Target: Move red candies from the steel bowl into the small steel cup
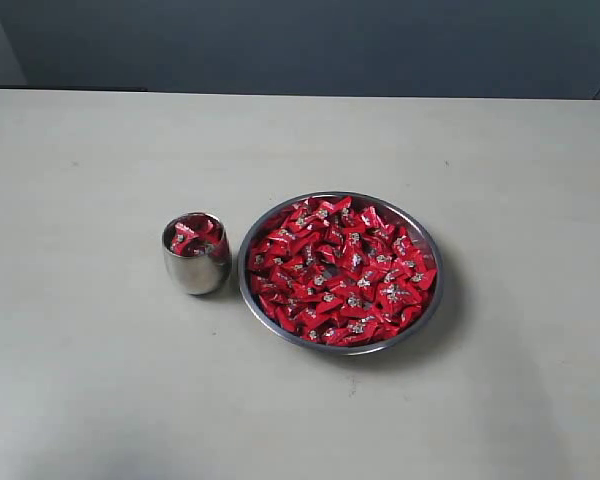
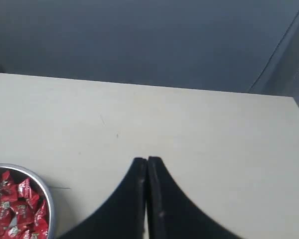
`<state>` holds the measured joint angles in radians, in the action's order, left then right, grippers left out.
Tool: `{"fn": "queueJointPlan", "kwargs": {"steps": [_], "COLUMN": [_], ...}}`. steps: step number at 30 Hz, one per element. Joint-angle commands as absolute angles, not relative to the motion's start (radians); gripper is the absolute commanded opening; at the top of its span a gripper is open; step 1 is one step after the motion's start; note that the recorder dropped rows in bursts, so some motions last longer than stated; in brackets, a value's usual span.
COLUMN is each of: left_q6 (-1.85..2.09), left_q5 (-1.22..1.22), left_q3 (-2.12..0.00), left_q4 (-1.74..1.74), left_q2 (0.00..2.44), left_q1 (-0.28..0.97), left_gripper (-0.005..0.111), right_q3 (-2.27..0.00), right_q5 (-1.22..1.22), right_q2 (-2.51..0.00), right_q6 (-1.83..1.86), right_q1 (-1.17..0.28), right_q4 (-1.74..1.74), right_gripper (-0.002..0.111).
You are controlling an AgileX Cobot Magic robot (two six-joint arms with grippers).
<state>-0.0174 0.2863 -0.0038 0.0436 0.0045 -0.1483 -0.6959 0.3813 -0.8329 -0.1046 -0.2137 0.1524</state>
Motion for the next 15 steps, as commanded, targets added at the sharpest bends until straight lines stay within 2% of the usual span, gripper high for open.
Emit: {"fn": "queueJointPlan", "kwargs": {"steps": [1,15], "left_q6": [-0.020,-0.020], "left_q5": [0.284,0.284], "left_q3": [0.000,0.000], "left_q4": [0.045,0.045], "left_q2": [0.000,0.000], "left_q1": [-0.146,-0.146], "left_gripper": [0.000,0.000], "right_q3": [-0.640,-0.232], "right_q5": [0.361,0.212], "right_q2": [-0.746,-0.382], "right_q6": [-0.105,-0.105], "right_q1": [-0.166,-0.030], "right_q4": [0.148,0.153], "right_gripper": [0.000,0.000]}}
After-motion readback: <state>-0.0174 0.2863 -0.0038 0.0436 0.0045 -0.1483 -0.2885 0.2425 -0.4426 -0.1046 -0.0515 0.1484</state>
